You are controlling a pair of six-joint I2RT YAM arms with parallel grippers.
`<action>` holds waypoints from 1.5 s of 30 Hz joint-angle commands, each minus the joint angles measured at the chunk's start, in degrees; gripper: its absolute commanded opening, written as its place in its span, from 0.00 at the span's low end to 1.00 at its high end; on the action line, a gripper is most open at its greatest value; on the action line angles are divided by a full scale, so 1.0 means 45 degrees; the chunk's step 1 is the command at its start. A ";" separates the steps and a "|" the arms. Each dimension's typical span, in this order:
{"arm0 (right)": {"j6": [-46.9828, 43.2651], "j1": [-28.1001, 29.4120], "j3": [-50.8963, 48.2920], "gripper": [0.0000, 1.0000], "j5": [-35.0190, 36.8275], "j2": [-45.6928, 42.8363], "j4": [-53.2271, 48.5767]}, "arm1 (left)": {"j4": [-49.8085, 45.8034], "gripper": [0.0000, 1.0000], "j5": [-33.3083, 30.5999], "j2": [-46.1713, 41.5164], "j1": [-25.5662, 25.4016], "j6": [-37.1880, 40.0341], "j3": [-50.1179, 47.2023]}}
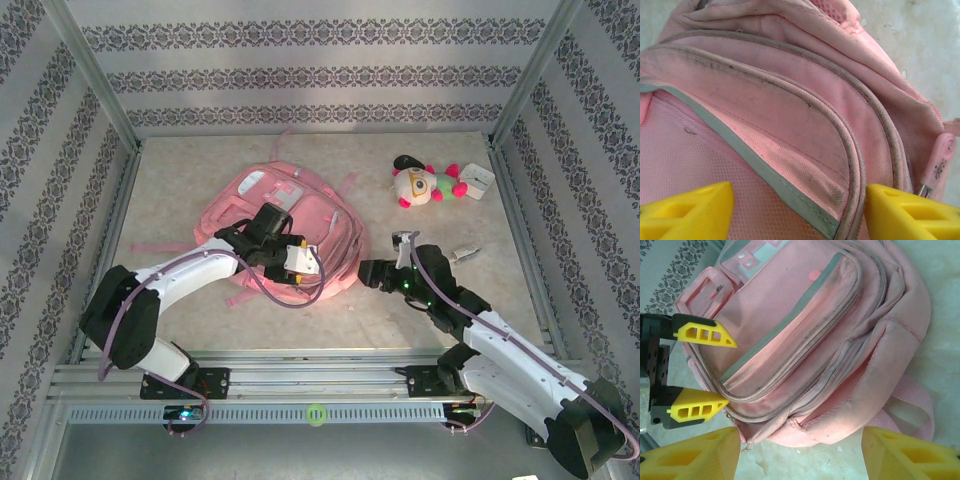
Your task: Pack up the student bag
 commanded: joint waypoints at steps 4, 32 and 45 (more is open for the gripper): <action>-0.0553 0.0775 -0.0130 0.65 0.0155 0.0040 -0.0010 | 0.1167 0.68 -0.0957 0.0437 0.0137 0.1088 -0.0408; -0.2510 0.4323 0.1047 0.59 0.2045 0.4161 0.2881 | 0.2598 0.00 0.2731 -0.2159 0.0481 -0.7065 -0.0444; 0.1038 0.5381 0.2550 0.54 0.3650 0.6705 0.3549 | 0.2845 0.00 0.2960 -0.1863 0.0496 -0.9805 -0.0088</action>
